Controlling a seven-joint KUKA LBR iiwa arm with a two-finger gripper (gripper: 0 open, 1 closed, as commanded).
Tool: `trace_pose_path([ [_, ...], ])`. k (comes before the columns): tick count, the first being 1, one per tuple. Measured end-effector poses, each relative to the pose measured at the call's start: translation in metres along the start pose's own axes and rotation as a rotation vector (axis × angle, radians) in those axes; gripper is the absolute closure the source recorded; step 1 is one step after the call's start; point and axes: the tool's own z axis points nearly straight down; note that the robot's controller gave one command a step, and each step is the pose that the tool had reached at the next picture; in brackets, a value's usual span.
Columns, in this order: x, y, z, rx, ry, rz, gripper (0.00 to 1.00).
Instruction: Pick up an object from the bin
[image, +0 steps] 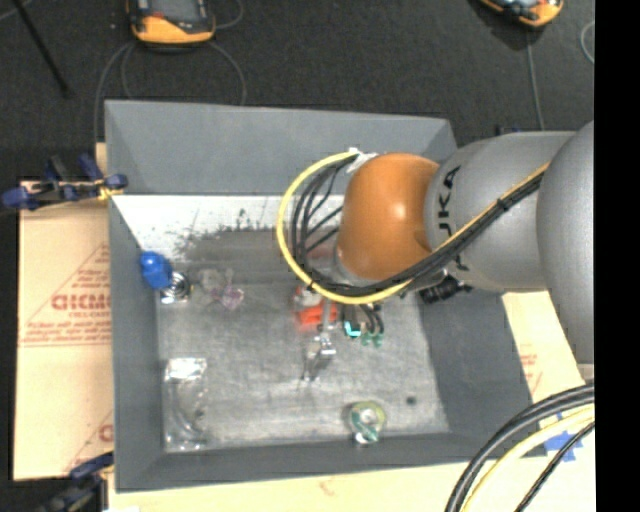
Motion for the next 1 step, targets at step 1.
trace_pose_path([
  [1, -0.0825, -0.0622, 0.0599, 0.002, -0.02, -0.143, 0.0],
])
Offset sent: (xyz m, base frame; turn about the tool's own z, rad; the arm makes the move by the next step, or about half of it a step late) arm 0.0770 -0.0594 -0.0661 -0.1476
